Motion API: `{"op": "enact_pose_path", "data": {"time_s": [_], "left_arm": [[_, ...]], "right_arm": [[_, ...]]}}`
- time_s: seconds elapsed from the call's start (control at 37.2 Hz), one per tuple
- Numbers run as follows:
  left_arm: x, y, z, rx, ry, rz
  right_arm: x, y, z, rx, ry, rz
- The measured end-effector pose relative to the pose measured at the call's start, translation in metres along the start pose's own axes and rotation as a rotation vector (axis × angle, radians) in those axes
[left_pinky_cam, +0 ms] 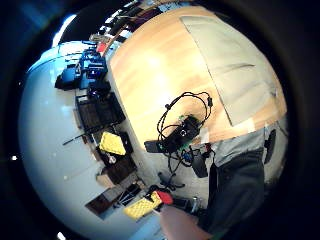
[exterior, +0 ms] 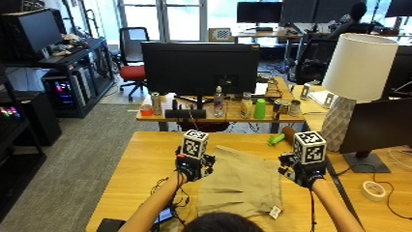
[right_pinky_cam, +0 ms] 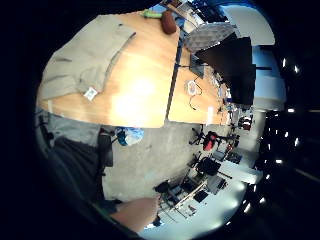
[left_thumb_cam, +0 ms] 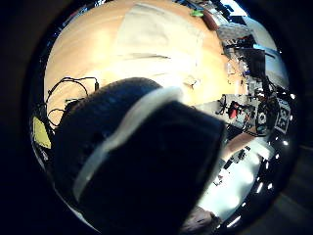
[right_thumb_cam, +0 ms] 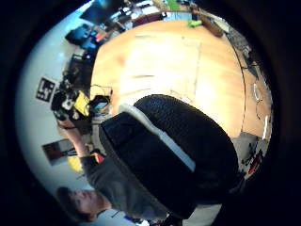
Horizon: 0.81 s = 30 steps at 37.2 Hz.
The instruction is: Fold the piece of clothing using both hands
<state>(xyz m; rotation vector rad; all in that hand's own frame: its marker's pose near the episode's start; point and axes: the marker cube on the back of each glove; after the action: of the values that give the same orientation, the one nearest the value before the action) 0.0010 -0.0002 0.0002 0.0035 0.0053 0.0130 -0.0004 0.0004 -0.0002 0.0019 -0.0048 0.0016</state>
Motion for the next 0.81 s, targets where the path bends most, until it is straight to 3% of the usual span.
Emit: {"op": "enact_pose_path", "data": {"time_s": [0.38, 0.81], "left_arm": [[0.001, -0.002, 0.001, 0.008, 0.003, -0.003], [0.008, -0.017, 0.030, -0.006, 0.004, 0.034]], "right_arm": [[-0.005, -0.004, 0.002, -0.001, 0.004, -0.018], [-0.015, -0.016, 0.031, -0.042, -0.008, -0.050]]}}
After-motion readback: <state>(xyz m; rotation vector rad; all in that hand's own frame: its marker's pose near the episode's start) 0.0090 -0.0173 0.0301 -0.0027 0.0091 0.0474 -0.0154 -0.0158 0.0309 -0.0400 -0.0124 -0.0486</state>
